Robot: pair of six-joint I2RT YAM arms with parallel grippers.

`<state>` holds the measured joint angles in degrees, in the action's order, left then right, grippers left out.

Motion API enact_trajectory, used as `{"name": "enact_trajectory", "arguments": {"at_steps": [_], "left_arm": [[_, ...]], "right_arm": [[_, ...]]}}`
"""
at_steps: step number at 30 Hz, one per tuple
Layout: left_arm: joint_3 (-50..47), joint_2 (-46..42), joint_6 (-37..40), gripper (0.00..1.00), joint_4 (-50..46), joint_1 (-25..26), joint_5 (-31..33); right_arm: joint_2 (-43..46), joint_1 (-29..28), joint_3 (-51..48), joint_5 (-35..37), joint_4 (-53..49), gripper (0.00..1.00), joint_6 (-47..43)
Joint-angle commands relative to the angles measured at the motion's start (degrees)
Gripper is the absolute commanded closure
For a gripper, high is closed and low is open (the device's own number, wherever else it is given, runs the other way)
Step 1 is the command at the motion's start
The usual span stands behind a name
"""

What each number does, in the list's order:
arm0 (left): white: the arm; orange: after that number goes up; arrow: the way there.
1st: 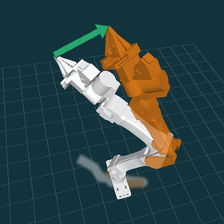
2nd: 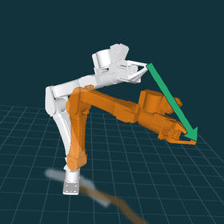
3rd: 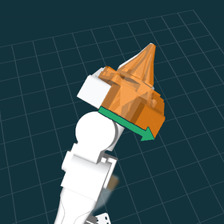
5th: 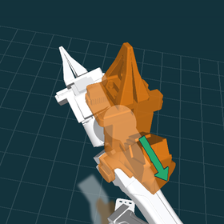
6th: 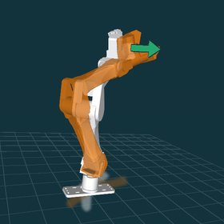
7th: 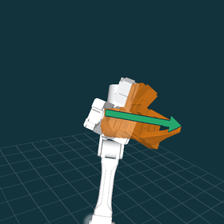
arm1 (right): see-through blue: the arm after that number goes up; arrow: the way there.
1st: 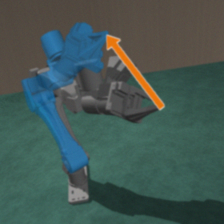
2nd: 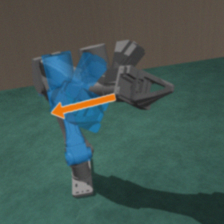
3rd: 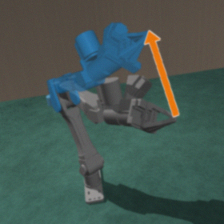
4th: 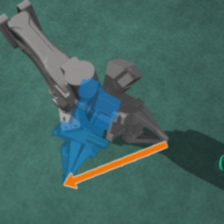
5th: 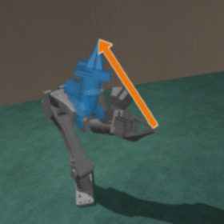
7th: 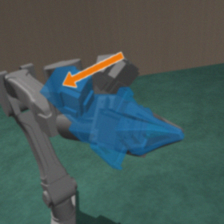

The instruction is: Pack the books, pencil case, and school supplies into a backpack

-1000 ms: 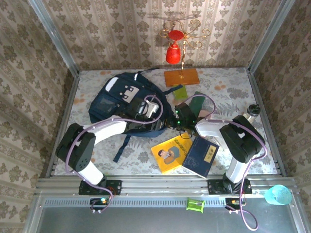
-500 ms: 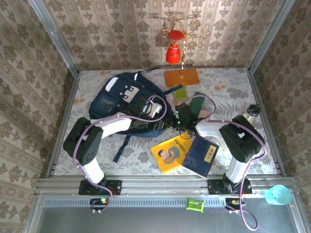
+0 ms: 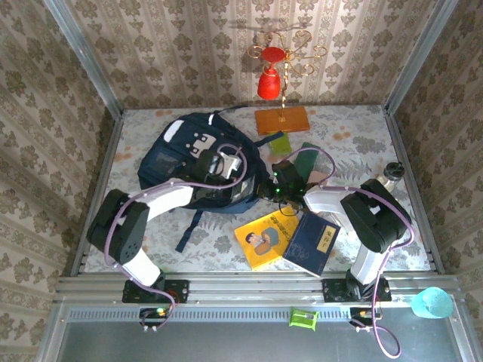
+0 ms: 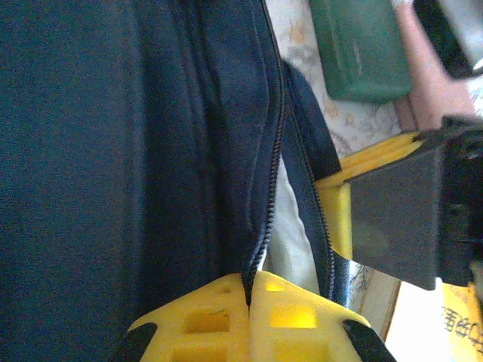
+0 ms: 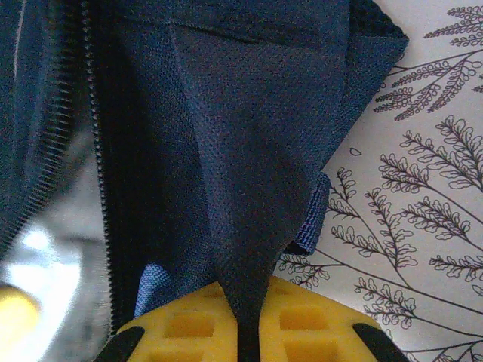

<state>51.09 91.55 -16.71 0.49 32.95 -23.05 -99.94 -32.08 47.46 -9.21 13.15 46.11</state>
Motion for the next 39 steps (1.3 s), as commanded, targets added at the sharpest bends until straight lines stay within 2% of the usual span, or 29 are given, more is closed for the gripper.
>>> {"name": "enact_trajectory", "arguments": {"at_steps": [1, 2, 7, 9, 13, 17, 20, 22, 25, 29, 34, 39], "left_arm": [[-1.10, -4.89, -0.84, 1.00, 3.81, -2.37, -2.16], [-1.27, -5.54, -0.41, 1.00, 3.36, -2.82, -1.43], [-2.04, -6.18, 1.11, 1.00, 0.92, -4.94, 3.83], [-2.38, -5.74, 0.83, 1.00, 1.50, -5.53, 4.72], [-4.26, -5.97, -2.13, 1.00, 7.11, -6.24, 2.60], [-6.39, -7.40, -3.54, 1.00, 9.75, -6.43, 2.77], [-9.21, -12.35, -3.79, 1.00, 11.26, -10.64, 4.00], [-9.12, -16.53, -2.69, 1.00, 10.13, -12.86, 2.56], [-7.19, -19.13, -1.74, 1.00, 6.46, -12.57, 2.23], [-7.22, -20.26, -4.63, 1.00, 10.13, -12.21, -0.82], [-0.55, -21.97, -3.27, 1.00, 7.54, -11.94, -0.25], [1.71, -22.08, -2.33, 1.00, 7.68, -12.24, 0.88]], "right_arm": [[2.58, 0.35, -0.47, 2.17, -4.94, 0.84, -3.66], [3.60, 0.35, -0.45, 2.50, -6.07, 0.81, -4.71], [11.86, -0.34, -1.68, 7.72, -17.41, 0.51, -11.89], [14.69, -1.47, -1.92, 10.03, -22.81, 0.45, -14.60], [16.08, -6.03, 0.18, 12.73, -33.31, 0.32, -19.81], [15.18, -10.78, 1.71, 16.37, -37.33, 0.29, -21.42], [14.18, -10.79, 2.03, 18.59, -37.73, 0.29, -21.38], [13.81, -10.81, 2.39, 19.70, -37.28, 0.29, -21.66], [13.05, -10.77, 3.30, 19.81, -36.59, 0.28, -22.28], [12.00, -10.82, 4.13, 20.64, -36.36, 0.28, -22.72], [11.70, -10.82, 3.53, 20.29, -34.55, 0.28, -21.62], [12.29, -10.82, 3.10, 20.19, -34.03, 0.27, -21.52]]}}
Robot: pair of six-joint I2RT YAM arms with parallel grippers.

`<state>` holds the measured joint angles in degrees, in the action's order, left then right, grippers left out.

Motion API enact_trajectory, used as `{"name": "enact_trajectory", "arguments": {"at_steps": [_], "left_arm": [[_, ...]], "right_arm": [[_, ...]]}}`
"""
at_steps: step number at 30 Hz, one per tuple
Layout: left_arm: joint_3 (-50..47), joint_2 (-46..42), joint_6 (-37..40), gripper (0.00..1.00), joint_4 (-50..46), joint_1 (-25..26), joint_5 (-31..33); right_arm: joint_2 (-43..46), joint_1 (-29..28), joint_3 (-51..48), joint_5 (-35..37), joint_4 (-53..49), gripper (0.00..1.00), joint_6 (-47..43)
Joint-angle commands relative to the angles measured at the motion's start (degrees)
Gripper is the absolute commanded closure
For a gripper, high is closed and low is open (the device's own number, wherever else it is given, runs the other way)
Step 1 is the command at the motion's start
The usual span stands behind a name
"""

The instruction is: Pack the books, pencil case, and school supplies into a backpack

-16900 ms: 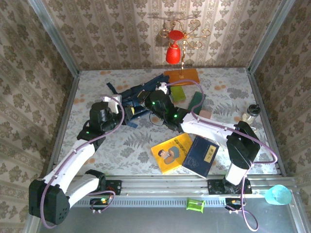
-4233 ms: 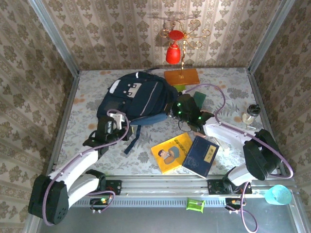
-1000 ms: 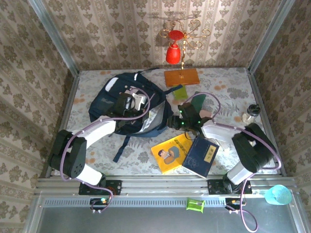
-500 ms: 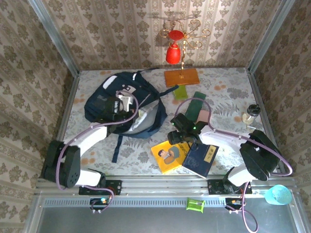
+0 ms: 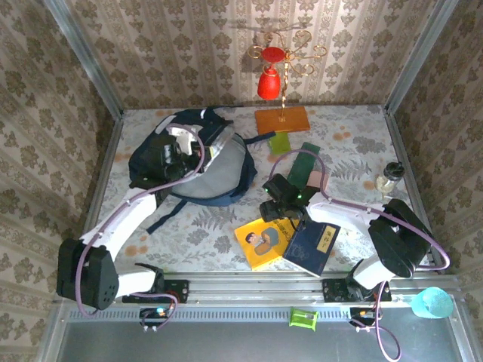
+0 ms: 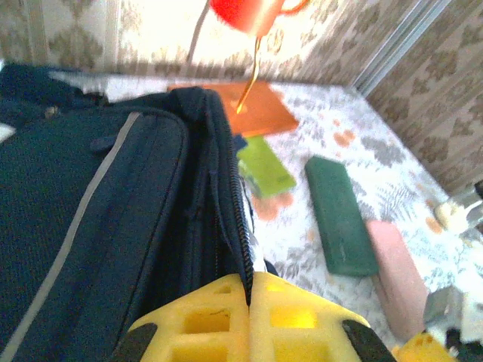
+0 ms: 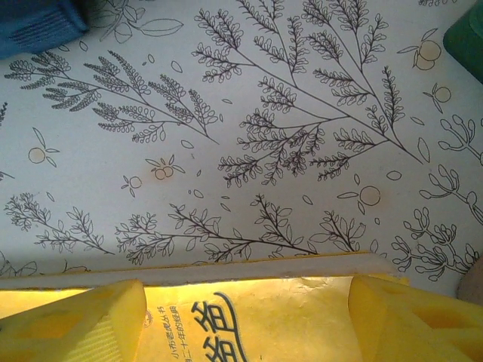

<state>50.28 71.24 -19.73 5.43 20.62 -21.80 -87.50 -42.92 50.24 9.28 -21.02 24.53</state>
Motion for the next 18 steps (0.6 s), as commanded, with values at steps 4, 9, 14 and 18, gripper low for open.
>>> {"name": "enact_trajectory", "arguments": {"at_steps": [4, 9, 14, 18], "left_arm": [[-0.92, 0.60, -0.69, 0.88, 1.04, -0.42, 4.06], [-5.61, 0.06, -0.65, 0.41, -5.00, 3.02, 5.64], [-13.02, -12.70, -3.76, 0.11, -17.01, 14.75, 20.32], [-23.02, -16.03, -18.95, 0.13, -14.37, 19.65, 13.27]], "right_arm": [[0.65, 0.60, 1.25, 2.19, -2.34, 0.26, -1.48], [2.06, 3.03, 1.78, -0.66, -8.19, 0.21, -1.40], [4.18, 6.79, 0.29, -6.37, -11.30, 0.05, 0.67], [1.11, 9.51, 0.53, -11.08, -10.10, 0.02, 1.43]]}}
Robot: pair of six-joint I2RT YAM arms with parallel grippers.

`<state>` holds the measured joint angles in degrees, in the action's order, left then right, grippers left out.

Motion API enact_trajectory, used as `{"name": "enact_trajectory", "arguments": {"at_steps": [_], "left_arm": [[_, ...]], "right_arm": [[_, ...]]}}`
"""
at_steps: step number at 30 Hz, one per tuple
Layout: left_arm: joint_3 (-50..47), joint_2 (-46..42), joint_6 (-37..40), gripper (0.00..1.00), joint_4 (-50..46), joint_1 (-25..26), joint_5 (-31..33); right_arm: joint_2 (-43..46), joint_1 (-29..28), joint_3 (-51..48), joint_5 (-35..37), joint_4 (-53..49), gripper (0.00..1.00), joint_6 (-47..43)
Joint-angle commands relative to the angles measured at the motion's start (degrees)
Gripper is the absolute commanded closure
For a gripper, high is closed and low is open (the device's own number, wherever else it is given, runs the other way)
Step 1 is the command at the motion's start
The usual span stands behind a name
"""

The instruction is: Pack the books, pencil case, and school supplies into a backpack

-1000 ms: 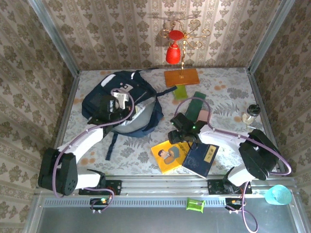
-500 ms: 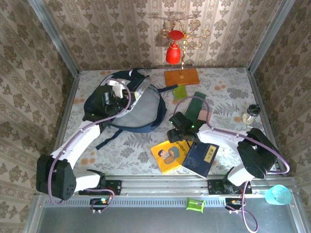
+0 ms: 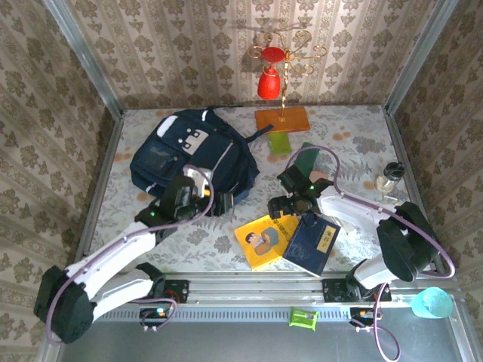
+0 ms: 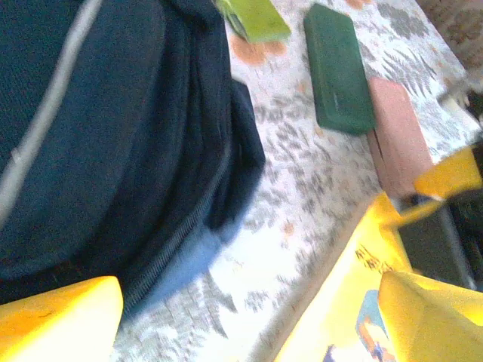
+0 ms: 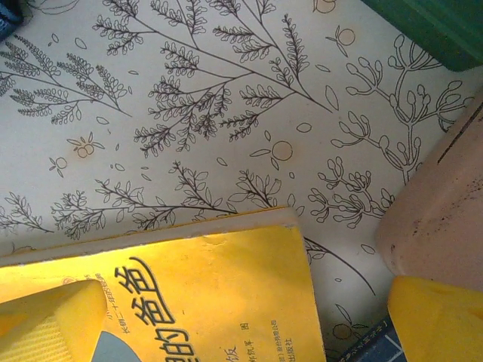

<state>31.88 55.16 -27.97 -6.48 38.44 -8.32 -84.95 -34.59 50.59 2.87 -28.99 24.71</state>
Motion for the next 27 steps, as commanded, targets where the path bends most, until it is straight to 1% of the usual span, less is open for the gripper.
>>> {"name": "enact_trajectory", "arguments": {"at_steps": [1, 4, 7, 10, 12, 14, 16, 17, 22, 25, 27], "left_arm": [[-6.04, 1.10, -13.56, 0.14, -1.15, 3.70, -1.33], [-6.48, 5.85, -16.91, 0.17, 1.66, 7.90, -4.52], [-6.26, 11.61, -18.83, 0.19, 5.80, 10.73, -7.17], [-5.86, 17.52, -20.36, 0.21, 8.38, 11.96, -8.66], [-5.80, 20.68, -21.38, 0.23, 13.57, 12.68, -10.24], [-4.40, 24.12, -22.10, 0.27, 17.23, 12.94, -12.41], [-2.54, 26.59, -22.13, 0.34, 19.17, 12.95, -13.55], [-1.80, 27.16, -21.96, 0.39, 19.77, 12.76, -13.49], [4.17, 29.90, -18.75, 0.54, 18.74, 10.45, -15.01], [7.00, 31.70, -16.53, 0.58, 17.80, 7.32, -15.21], [8.60, 30.81, -13.40, 0.57, 14.56, 5.60, -12.85]], "right_arm": [[-2.66, 1.67, 0.76, -5.49, -2.11, 0.03, 1.03], [-4.99, 2.24, 1.93, -8.04, -2.10, 0.03, 0.06], [-6.18, 2.24, 1.80, -10.78, -0.22, 0.06, 0.15], [-7.31, 2.40, 1.78, -11.38, 0.29, 0.08, 0.55], [-8.10, 2.42, 1.77, -12.36, 0.76, 0.10, 0.71], [-8.56, 2.37, 1.79, -13.07, 1.00, 0.13, 1.07], [-8.48, 2.41, 1.46, -13.73, 1.49, 0.15, 1.29], [-8.14, 2.43, 1.03, -14.32, 2.01, 0.17, 1.68], [-7.49, 2.42, -0.38, -17.74, 6.64, 0.27, 5.29], [-7.46, 2.40, -0.35, -16.97, 8.93, 0.29, 6.54], [-7.69, 2.44, 0.89, -15.02, 8.04, 0.29, 5.06]]}}
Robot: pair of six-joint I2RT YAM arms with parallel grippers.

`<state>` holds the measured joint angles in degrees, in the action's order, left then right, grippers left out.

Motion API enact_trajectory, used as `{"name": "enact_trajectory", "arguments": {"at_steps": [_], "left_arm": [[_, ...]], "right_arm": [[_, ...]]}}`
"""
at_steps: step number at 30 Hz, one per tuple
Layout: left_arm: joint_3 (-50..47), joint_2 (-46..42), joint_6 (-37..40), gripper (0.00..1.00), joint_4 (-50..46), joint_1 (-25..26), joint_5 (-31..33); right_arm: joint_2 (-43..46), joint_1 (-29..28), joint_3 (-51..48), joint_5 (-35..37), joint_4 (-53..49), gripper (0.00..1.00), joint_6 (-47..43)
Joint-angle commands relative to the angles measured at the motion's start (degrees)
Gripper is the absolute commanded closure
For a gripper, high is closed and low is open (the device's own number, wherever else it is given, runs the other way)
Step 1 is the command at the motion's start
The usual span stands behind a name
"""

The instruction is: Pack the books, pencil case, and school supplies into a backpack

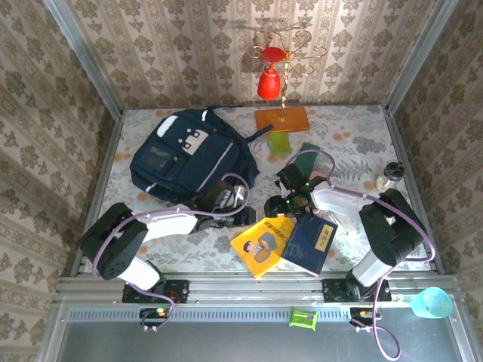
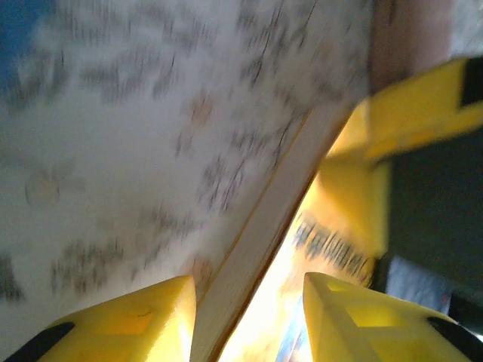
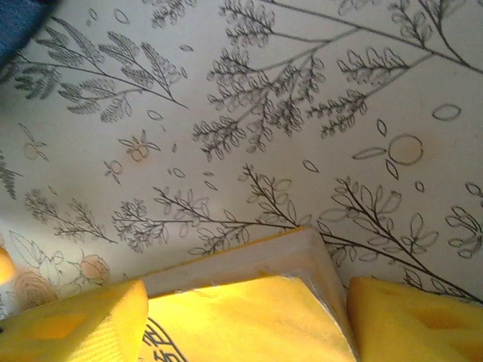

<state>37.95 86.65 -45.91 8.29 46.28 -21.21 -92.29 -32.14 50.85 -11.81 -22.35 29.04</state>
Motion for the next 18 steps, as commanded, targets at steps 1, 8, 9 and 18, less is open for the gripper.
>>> {"name": "enact_trajectory", "arguments": {"at_steps": [1, 8, 9, 18], "left_arm": [[3.33, -1.78, 6.72, 0.54, -2.84, -2.59, 2.23], [2.19, -10.07, 23.21, 0.35, -12.81, 3.65, 6.51], [2.17, -9.88, 24.86, 0.33, -13.59, 5.19, 7.59], [12.22, 0.43, 22.81, 0.38, -7.70, 11.46, -4.74]], "right_arm": [[-0.54, -0.03, 1.58, 1.49, -0.16, 0.29, -0.40], [7.61, -1.79, 0.78, 12.01, -8.98, 0.27, -3.89], [9.60, -1.96, 0.12, 13.02, -10.83, 0.27, -2.88], [27.18, 0.32, -7.28, 24.06, -28.47, 0.11, 11.99]]}}
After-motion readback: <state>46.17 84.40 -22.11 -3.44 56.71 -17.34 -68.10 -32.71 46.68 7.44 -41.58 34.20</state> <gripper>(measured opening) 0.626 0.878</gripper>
